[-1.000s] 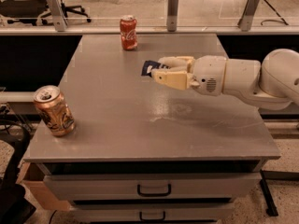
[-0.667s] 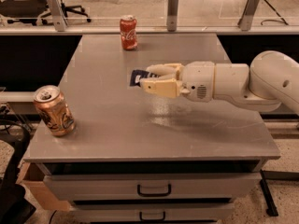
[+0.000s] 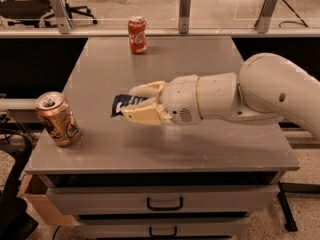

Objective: Move rxbar blueberry near orange can

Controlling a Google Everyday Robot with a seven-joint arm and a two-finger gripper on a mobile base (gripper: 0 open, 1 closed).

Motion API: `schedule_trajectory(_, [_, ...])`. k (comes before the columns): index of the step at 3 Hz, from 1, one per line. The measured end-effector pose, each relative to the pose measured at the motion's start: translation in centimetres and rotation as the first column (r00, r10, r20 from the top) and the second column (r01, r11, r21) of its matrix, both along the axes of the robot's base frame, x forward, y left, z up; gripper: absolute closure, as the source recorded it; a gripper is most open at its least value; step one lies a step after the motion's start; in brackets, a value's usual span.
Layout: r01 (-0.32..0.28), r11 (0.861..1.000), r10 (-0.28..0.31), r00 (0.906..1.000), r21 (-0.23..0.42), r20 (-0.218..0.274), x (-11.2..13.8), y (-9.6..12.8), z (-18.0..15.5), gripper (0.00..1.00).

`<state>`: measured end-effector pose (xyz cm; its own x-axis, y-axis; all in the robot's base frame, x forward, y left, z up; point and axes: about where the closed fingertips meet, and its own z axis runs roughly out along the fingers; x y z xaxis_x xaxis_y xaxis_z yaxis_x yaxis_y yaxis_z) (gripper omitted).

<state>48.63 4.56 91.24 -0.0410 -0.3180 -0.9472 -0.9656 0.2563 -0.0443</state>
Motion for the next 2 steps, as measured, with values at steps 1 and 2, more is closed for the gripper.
schedule_trajectory(1, [0.001,1.0,-0.001,1.0,-0.015,0.009,-0.33,0.44,0.04,0.83])
schedule_trajectory(2, [-0.003,1.0,0.003,0.9999,-0.017,0.01,-0.43,0.64,0.1,0.61])
